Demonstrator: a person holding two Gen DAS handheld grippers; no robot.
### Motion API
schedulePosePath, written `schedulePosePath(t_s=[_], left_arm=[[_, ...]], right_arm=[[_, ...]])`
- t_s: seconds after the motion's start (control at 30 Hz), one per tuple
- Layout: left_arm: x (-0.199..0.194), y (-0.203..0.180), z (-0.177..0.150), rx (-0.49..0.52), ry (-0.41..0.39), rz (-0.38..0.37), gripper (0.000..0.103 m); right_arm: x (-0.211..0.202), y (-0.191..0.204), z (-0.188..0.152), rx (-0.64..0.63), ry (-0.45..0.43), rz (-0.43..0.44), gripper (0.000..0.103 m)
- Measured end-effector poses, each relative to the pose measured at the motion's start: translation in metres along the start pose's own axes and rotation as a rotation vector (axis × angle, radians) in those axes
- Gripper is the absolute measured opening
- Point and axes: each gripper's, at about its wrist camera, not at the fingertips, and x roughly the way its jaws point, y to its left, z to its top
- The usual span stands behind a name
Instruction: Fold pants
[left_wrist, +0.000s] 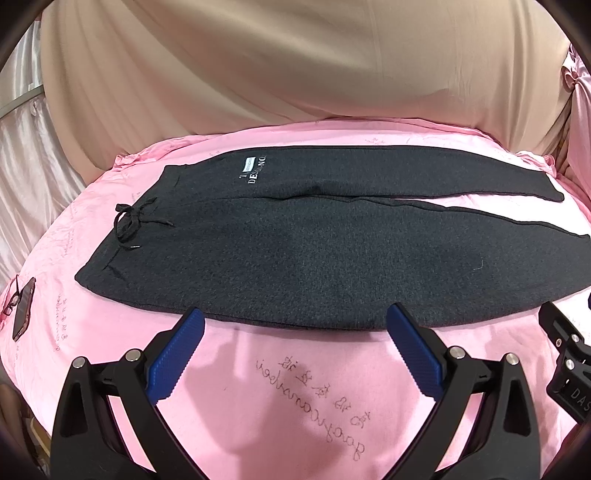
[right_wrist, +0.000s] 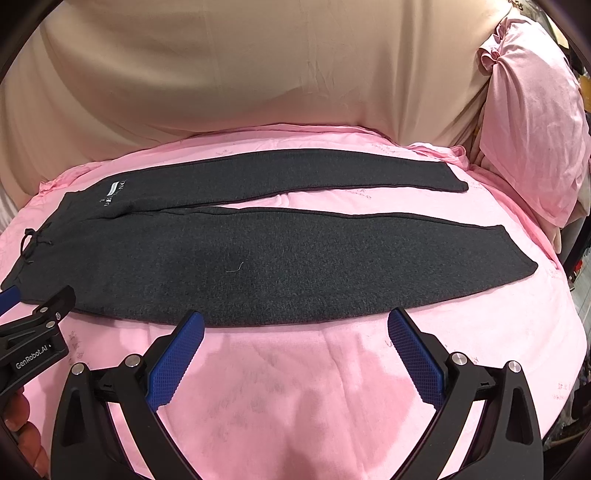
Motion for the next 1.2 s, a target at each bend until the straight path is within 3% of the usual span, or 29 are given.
schedulePosePath(t_s=[0.47, 0.67, 0.77, 1.03, 1.2], left_arm=[[0.019, 0.002, 0.011, -0.016, 0.034, -0.026, 0.097], [0.043, 0.037, 0.033, -0.086, 0.048, -0.067, 0.097], [0.062, 0.065, 0.055, -0.126, 0.045, -0.068, 0.097], [0.131, 0.132, 0.138, -0.116, -0.003, 0.093, 0.097], [0.192, 0.176, 0.184, -0.144, 0.053, 0.154, 0.097]], right_arm=[[0.023, -0.013, 0.012, 0.003, 0.021, 0.006, 0.098], [0.055, -0.060, 0.028, -0.010, 0.034, -0.061, 0.097], [0.079, -0.106, 0.053, 0.002, 0.024, -0.097, 0.096], [0.172, -0.211, 0.145, 0.009, 0.038, -0.202, 0.083], [0.237, -0.268, 0.198, 0.081, 0.072, -0.167, 0.082]])
